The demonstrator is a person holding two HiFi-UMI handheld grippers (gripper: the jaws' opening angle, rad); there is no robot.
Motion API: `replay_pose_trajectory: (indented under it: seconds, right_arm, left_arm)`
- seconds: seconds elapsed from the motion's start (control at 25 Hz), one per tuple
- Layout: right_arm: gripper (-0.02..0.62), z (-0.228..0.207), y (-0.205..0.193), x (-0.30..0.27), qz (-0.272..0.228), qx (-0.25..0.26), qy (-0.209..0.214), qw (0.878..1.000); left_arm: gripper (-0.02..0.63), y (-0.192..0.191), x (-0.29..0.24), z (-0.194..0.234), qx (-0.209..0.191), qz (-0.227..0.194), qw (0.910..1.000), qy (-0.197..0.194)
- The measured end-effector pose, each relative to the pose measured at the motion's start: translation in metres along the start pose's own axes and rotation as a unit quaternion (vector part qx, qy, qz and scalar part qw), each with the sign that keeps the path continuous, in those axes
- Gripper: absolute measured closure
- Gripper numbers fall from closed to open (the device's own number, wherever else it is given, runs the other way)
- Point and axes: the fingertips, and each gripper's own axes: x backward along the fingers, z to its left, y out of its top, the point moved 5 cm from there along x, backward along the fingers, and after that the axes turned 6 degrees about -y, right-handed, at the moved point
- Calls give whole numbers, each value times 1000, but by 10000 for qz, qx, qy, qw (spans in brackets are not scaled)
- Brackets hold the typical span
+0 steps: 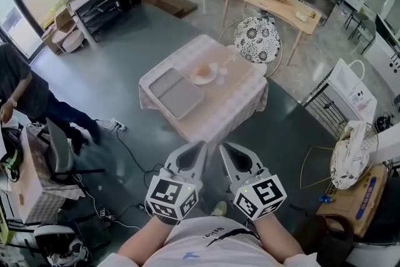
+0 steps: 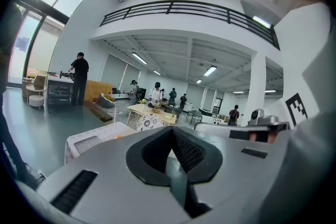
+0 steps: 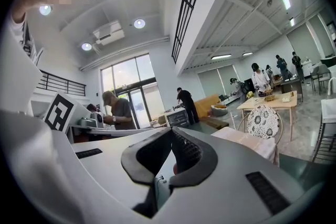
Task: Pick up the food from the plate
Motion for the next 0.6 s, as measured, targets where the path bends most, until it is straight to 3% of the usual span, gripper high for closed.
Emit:
replay_pose_trajectory:
  seconds: [0.6]
  right_arm:
    - [581,-44,27,-147,-68,-25,-575,9983]
  left_arm:
    - [600,46,-101,130,-291,-15,9971,-701]
